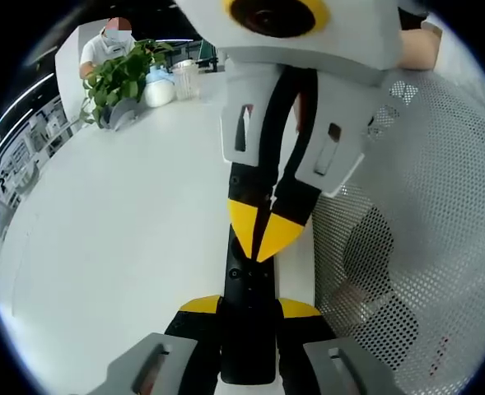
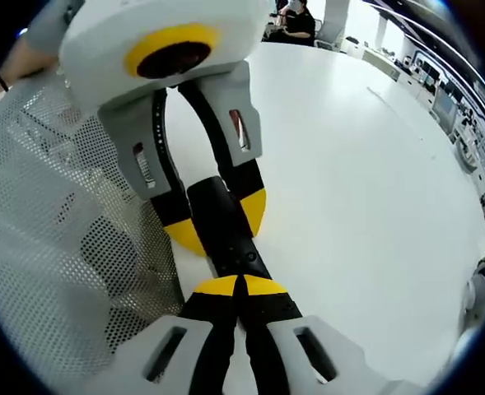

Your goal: Press the specified remote control buttons in sequence, fully releasing each button before pressing the next.

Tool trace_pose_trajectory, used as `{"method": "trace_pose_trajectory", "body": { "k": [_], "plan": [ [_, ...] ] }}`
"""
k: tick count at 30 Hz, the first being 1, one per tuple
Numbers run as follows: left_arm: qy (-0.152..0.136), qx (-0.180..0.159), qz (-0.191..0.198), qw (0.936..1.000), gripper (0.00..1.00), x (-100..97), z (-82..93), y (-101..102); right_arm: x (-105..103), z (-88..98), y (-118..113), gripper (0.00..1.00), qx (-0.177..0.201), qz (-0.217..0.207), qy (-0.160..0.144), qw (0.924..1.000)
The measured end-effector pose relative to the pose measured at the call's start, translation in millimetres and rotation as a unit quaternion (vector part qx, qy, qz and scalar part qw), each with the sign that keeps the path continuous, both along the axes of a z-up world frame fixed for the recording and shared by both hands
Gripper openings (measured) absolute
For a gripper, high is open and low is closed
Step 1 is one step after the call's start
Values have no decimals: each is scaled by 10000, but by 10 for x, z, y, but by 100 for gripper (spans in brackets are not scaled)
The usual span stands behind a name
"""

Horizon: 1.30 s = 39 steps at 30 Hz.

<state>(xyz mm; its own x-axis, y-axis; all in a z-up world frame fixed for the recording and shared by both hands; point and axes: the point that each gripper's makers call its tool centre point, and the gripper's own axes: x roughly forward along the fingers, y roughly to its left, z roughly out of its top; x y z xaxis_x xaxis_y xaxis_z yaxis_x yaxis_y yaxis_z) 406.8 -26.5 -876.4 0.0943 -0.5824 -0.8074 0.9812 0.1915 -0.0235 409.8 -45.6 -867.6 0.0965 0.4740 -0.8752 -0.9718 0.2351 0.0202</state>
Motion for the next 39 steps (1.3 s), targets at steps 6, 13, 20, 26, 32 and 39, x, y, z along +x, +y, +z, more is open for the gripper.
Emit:
{"method": "trace_pose_trajectory", "body": {
  "k": [6,13,20,26,32,39],
  "plan": [
    [15,-34,30,10000,24,3,1,-1,15,4,6,0,96,-109,252,9996],
    [32,-59,37,10000,24,12,-5,2,33,14,36,0,125,-90,165,9997],
    [27,-58,35,10000,24,9,-3,0,58,19,33,0,104,-148,82,9998],
    [31,-28,34,10000,24,9,-6,-1,64,10,9,0,31,-119,3,9999],
    [18,-26,19,10000,24,6,-5,-2,65,5,14,0,27,-78,-15,10000],
    [-5,0,7,10000,24,6,-7,-3,73,4,8,0,47,-131,46,9999]
  ]
}}
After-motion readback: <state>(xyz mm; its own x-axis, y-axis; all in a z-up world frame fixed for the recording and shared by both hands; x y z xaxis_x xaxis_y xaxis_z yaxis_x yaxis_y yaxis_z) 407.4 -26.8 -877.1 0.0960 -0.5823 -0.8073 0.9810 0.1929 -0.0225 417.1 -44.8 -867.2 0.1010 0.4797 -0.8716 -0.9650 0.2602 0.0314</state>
